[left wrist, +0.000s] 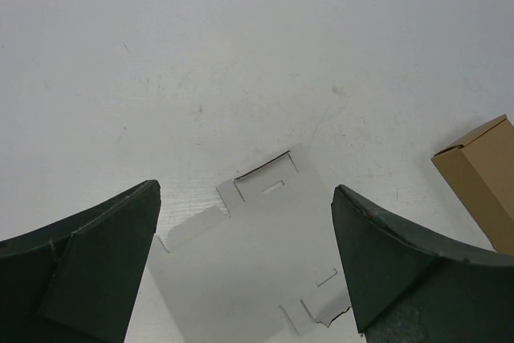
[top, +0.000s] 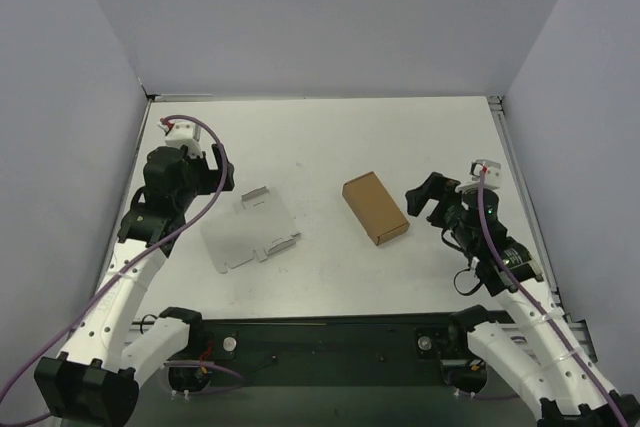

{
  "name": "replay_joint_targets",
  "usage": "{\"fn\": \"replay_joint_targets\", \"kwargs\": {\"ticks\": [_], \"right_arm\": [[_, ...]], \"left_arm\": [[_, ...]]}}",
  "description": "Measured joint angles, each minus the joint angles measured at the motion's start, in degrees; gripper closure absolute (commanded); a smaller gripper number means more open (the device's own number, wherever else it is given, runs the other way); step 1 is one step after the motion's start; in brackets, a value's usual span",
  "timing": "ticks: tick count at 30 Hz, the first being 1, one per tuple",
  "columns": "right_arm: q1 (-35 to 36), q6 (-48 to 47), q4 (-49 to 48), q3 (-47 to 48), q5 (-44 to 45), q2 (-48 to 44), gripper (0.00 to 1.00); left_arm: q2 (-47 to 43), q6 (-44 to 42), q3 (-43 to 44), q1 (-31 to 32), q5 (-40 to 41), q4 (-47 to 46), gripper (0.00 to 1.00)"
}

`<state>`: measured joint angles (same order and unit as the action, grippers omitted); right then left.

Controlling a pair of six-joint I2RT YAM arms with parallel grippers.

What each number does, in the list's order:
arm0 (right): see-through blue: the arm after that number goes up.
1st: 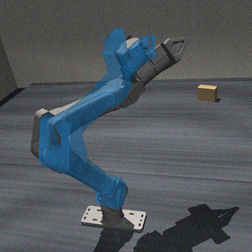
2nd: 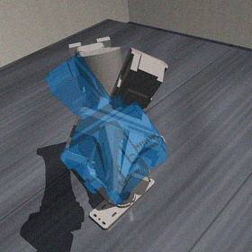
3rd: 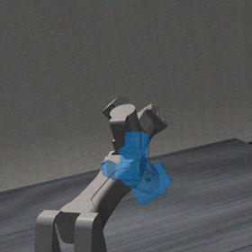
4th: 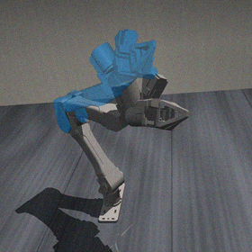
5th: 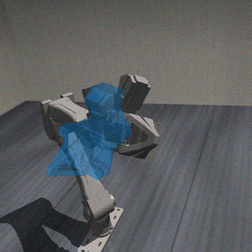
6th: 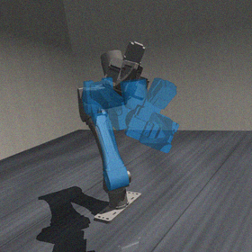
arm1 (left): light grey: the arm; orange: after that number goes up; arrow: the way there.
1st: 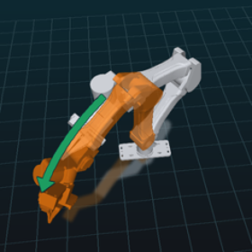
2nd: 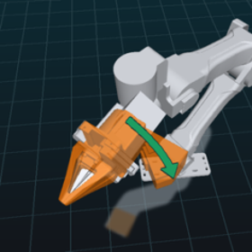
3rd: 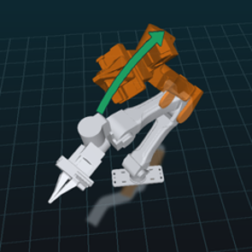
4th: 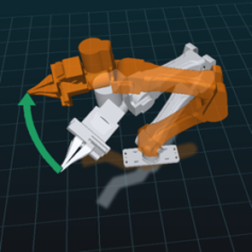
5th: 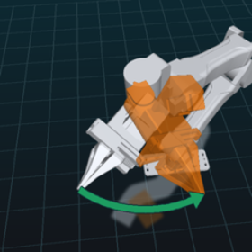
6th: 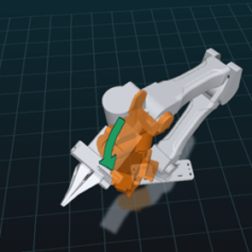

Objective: Fold the paper box

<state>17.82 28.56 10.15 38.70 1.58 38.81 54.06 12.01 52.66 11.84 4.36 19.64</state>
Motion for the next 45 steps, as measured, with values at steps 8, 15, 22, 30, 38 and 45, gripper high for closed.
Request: {"fn": "replay_joint_targets", "kwargs": {"ticks": [8, 15, 22, 30, 38, 45], "right_arm": [[18.9, 12.0, -3.9, 0.6, 7.7, 11.5, 0.12], [33.2, 25.5, -16.0, 3.5, 10.4, 31.4, 0.13], [37.4, 39.7, -26.4, 7.2, 9.1, 49.6, 0.15], [38.1, 51.8, -30.6, 12.4, 7.2, 60.7, 0.18], [38.7, 57.7, -30.3, 12.8, 6.5, 62.5, 0.27], [40.1, 59.9, -30.1, 13.5, 5.0, 64.9, 0.35]], "left_arm": [[0.2, 0.4, 0.0, -0.1, 0.5, 0.4, 0.03], [-0.4, 0.1, -0.1, -0.6, 0.0, 0.3, 0.03], [-0.1, -1.9, -0.5, -1.2, -2.5, 0.3, 0.03], [0.2, -2.4, -0.6, -2.0, -3.3, 0.3, 0.03], [0.5, -2.3, -0.6, -2.2, -4.3, 0.3, 0.03], [0.5, -2.2, -0.6, -2.6, -5.3, 0.3, 0.03]]}}
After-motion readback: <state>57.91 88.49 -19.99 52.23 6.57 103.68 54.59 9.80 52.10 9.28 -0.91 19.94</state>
